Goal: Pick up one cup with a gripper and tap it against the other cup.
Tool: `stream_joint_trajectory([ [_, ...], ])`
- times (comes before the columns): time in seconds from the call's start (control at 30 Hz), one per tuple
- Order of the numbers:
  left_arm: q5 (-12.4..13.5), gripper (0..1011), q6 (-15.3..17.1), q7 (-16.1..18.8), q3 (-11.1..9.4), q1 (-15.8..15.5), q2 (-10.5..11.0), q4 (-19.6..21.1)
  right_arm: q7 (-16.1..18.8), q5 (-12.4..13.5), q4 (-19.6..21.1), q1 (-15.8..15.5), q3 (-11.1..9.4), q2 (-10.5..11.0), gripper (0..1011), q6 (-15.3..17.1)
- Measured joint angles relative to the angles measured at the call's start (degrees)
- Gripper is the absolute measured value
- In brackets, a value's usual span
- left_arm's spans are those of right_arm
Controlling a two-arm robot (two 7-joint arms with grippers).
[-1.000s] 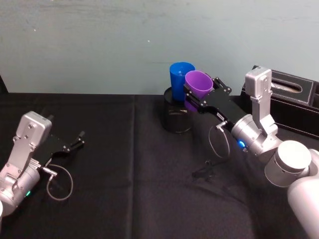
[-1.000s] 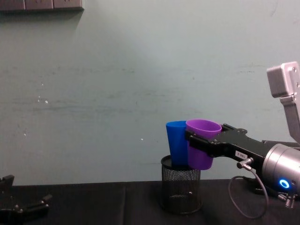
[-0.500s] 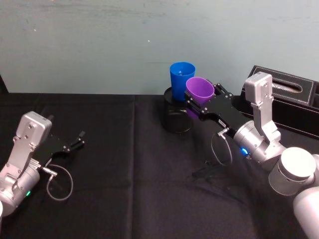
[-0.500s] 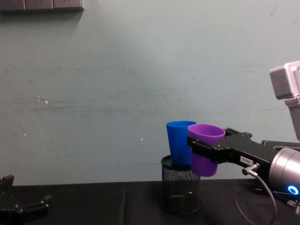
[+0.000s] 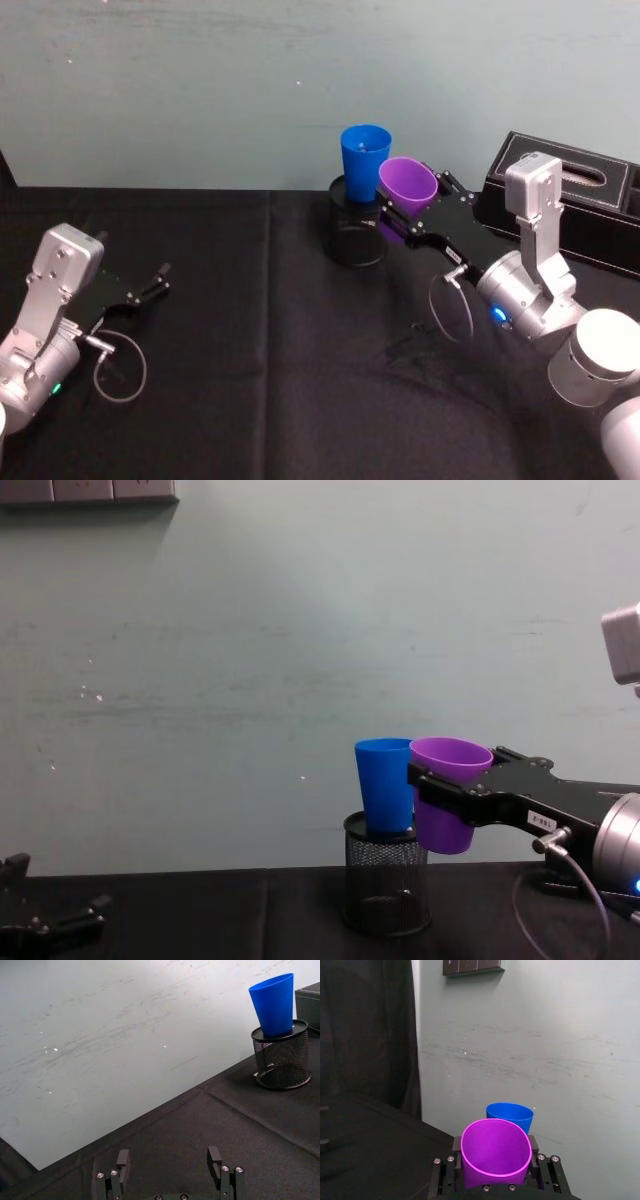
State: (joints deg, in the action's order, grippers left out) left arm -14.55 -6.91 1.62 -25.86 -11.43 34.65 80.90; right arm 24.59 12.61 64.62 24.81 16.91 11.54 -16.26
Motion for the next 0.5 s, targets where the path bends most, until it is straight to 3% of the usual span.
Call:
stream_joint_trajectory([
  [0.5, 0.0, 1011, 0.0, 0.0, 0.0, 0.0, 0.0, 0.0, 0.1, 0.0, -0.6, 0.4, 0.0, -0.2, 735, -0.2],
])
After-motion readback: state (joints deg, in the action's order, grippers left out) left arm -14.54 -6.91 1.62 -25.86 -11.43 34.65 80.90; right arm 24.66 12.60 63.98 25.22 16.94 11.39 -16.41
